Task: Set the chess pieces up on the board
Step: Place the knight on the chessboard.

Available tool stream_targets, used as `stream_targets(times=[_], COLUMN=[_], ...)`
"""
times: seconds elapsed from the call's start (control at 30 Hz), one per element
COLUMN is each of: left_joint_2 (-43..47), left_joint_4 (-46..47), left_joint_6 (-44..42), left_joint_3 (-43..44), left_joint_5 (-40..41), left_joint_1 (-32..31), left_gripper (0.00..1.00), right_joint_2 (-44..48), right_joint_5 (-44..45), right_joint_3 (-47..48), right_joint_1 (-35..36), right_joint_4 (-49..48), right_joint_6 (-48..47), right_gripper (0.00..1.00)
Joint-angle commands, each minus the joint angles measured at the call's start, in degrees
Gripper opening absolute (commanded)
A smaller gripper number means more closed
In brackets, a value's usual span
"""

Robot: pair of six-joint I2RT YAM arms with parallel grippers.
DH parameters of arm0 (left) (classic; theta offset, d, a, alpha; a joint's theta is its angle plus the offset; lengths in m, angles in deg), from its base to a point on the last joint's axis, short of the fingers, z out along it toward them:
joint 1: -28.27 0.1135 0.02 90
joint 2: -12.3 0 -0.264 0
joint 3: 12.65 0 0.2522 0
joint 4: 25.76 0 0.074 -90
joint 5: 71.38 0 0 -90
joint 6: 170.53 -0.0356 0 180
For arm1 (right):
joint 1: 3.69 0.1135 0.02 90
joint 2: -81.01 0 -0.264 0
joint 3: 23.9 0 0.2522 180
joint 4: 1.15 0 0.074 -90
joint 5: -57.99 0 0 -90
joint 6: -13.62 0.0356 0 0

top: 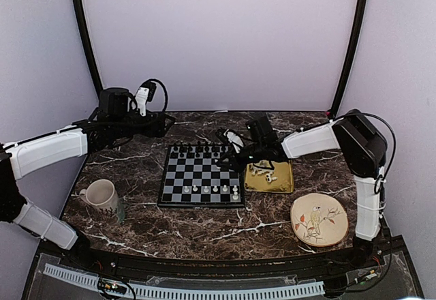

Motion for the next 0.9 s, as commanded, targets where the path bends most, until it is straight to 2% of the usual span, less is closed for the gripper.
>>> stream_targets(times=[0.0, 0.37, 0.6, 0.73, 0.87], left_joint_2=[-0.3, -1.0, -1.8, -4.6, -9.0], left_joint_4=[0.3, 0.0, -0.7, -3.0, -5.4], left_joint_6=[0.4, 0.4, 0.0, -1.0, -0.6], left_joint_3=[1.4, 1.6, 2.2, 4.1, 6.7], left_joint_5=[0.2, 0.0, -1.8, -7.0, -11.9], left_joint_1=[0.4, 0.4, 0.4, 0.4, 0.2], left_gripper=[0.84, 0.84, 0.84, 0.76, 0.68], right_joint_2=[-2.2, -1.4, 5.0, 10.1, 13.0], right_joint_5=[5.1, 6.1, 3.2, 0.3, 1.6], right_joint_3=[-0.7, -1.0, 1.4, 1.8, 2.7], right_joint_1=[0.7, 1.2, -0.7, -3.3, -4.2], right_joint_4=[-7.2, -6.4, 1.5, 7.9, 16.2], right_joint_6=[2.4, 2.7, 2.9, 1.2, -1.1], right_gripper=[0.06, 0.26, 0.29, 0.31, 0.32])
